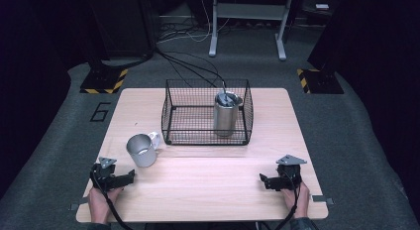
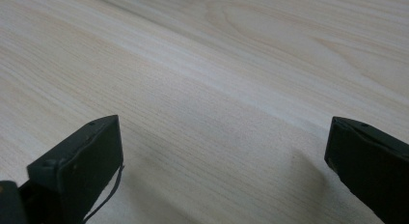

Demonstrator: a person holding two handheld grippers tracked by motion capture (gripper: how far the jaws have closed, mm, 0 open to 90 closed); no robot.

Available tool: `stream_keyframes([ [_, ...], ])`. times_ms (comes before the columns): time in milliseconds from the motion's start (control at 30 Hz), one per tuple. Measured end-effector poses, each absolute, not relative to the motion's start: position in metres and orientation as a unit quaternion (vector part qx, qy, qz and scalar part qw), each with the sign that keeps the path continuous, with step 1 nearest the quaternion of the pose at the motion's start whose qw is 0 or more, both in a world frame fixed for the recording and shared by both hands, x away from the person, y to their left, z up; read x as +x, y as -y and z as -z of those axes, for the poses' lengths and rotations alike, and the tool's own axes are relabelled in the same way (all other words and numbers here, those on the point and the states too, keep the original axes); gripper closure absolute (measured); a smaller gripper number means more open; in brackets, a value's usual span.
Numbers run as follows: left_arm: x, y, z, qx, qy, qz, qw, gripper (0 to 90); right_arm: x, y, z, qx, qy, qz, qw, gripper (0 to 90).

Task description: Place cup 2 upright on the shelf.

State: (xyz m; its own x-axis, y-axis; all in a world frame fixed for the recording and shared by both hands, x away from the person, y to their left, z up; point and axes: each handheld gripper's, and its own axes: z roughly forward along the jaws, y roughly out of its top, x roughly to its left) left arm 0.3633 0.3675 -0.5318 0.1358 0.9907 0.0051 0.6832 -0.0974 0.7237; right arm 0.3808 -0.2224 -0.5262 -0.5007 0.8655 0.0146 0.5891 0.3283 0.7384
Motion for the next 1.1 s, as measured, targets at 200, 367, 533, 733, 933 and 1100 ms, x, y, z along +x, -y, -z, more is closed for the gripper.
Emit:
stream_keyframes([
  [200,0.364,-0.369,0.532,0.698,-0.6,-0.256,0.296,0.1,0.383,0.223,0.53,0.458,-0.799,-0.34,0.191,0.0],
  [367,0.36,-0.373,0.526,0.697,-0.597,-0.24,0.315,0.0,0.383,0.223,0.53,0.454,-0.803,-0.337,0.19,0.0],
  [533,0.357,-0.373,0.51,0.695,-0.582,-0.244,0.345,0.0,0.383,0.223,0.53,0.454,-0.801,-0.339,0.193,0.0],
  [733,0.356,-0.368,0.485,0.706,-0.555,-0.248,0.363,0.0,0.383,0.224,0.53,0.45,-0.804,-0.338,0.19,0.0],
  [933,0.359,-0.361,0.463,0.717,-0.527,-0.252,0.38,0.0,0.384,0.225,0.53,0.443,-0.808,-0.342,0.187,0.0],
  [1100,0.368,-0.353,0.449,0.728,-0.504,-0.254,0.39,0.0,0.384,0.225,0.53,0.444,-0.807,-0.342,0.187,0.0],
])
